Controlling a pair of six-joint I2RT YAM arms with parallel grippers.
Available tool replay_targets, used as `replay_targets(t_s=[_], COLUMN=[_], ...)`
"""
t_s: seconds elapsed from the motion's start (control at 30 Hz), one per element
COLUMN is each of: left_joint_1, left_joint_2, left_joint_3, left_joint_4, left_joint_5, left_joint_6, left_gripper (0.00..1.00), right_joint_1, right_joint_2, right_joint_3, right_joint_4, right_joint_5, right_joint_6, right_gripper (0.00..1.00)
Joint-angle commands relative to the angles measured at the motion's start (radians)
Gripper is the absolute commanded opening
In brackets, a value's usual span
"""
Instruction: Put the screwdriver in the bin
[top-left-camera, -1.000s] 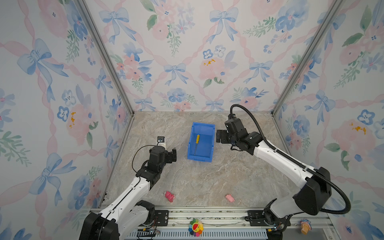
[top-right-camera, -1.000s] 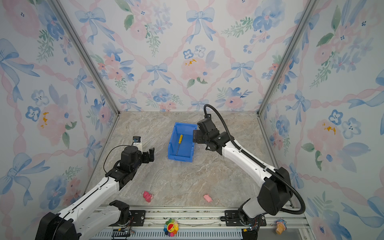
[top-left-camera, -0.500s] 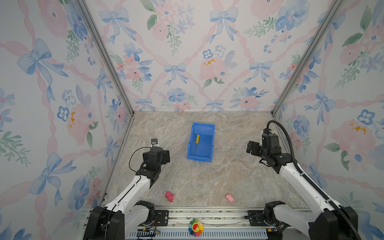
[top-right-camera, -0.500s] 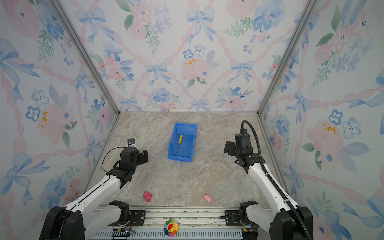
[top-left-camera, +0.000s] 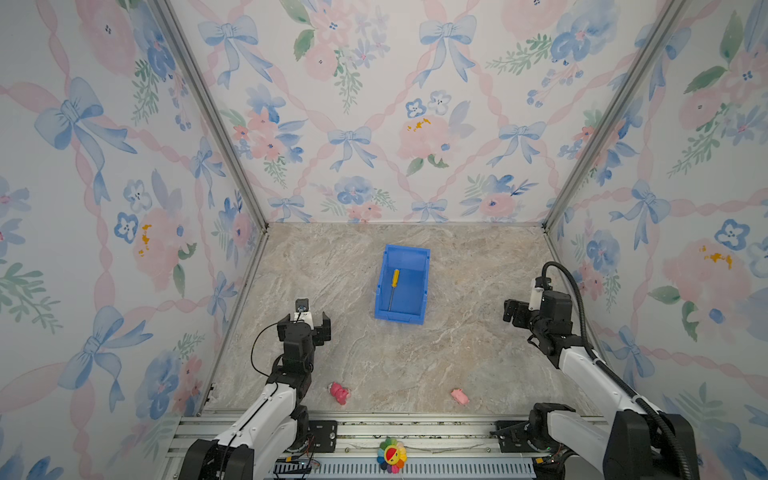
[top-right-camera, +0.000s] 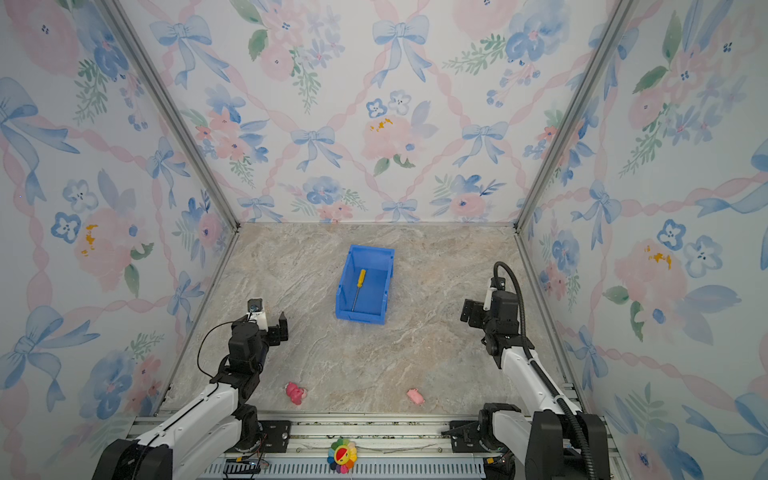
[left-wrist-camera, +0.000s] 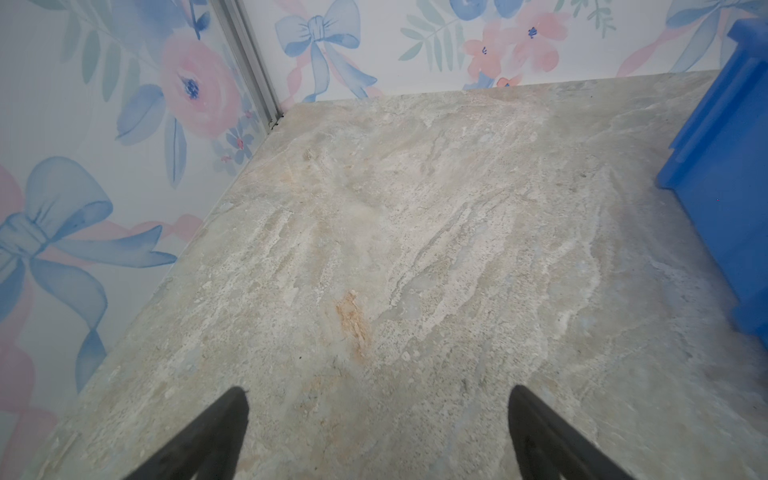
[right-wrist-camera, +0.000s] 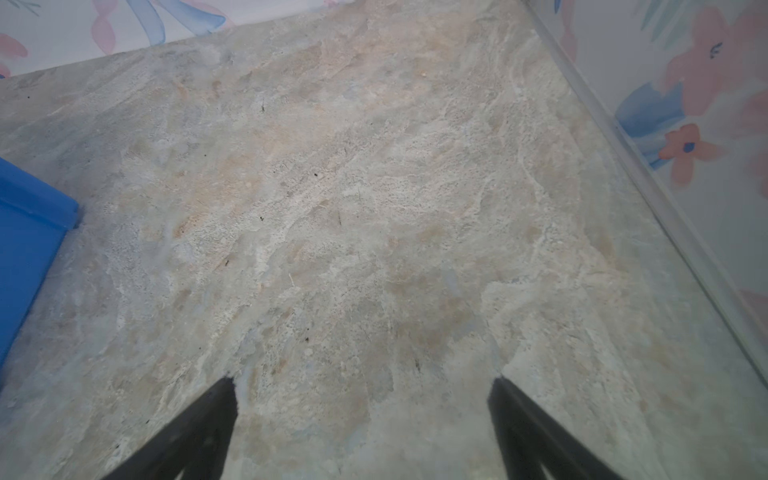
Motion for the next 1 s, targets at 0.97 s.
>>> replay_targets(t_s=[0.97], left_joint_1=[0.114], left_joint_2=[0.609], left_joint_3=[0.231], left_joint_4=[0.481], left_joint_5=[0.236], left_joint_6=[0.024], left_gripper=[0.98], right_joint_1=[0.04], right_joint_2=[0.432], right_joint_3=[0.063], right_joint_4=[0.566], right_joint_5=[-0.005], right_joint_6=[-0.092], right_gripper=[0.97])
